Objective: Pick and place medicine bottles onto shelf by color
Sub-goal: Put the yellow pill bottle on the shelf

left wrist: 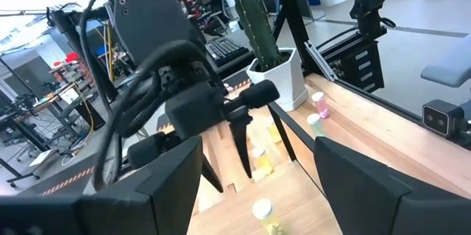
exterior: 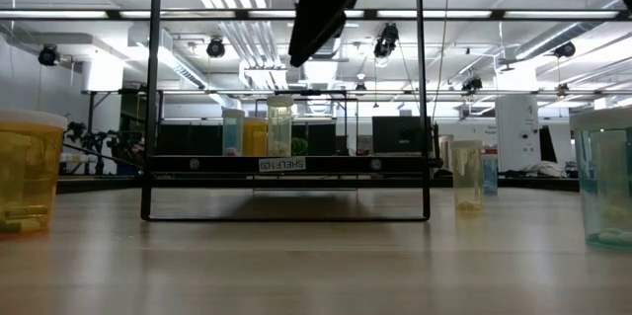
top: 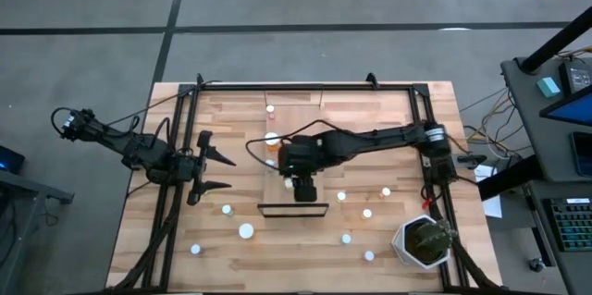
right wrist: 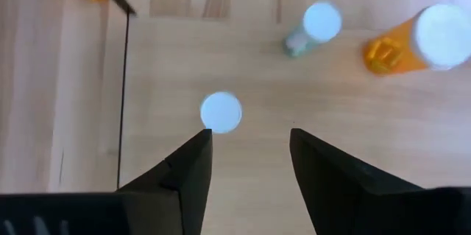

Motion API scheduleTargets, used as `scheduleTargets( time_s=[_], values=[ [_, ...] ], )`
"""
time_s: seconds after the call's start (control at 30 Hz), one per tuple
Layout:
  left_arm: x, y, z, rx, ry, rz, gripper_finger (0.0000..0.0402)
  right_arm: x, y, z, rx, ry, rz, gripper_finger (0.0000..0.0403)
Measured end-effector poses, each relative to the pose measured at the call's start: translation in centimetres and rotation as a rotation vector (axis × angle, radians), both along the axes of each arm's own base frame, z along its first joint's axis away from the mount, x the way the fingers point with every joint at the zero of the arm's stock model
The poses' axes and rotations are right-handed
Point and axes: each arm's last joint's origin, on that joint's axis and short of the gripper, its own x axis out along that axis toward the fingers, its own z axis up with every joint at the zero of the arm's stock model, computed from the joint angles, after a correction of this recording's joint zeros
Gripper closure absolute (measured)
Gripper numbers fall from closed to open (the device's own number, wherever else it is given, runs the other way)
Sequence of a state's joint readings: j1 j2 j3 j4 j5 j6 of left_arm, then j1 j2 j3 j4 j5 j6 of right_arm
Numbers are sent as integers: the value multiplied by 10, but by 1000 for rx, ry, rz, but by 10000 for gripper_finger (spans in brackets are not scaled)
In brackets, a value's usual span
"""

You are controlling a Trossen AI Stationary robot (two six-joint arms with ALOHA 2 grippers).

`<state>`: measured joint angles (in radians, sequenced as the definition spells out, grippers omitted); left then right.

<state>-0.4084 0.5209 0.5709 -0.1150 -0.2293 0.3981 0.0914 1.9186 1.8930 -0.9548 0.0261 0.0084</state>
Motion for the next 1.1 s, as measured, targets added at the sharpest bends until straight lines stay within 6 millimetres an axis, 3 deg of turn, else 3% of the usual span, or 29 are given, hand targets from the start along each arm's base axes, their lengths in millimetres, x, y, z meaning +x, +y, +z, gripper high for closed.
scheduleTargets(
  time_s=[0.17,0.4,0.8,1.1],
  values=[
    [0,0,1,0,-3,1,158,-16,-2,-16,21,-124,-17,235],
    [0,0,4,-2,-28,1,158,-36,-4,-39,21,-99,-22,209],
    [-1,1,4,-3,-36,6,158,-32,-9,-65,66,-278,102,216],
    [-1,1,4,-4,-39,5,158,-29,-12,-65,110,-323,158,231]
  ],
)
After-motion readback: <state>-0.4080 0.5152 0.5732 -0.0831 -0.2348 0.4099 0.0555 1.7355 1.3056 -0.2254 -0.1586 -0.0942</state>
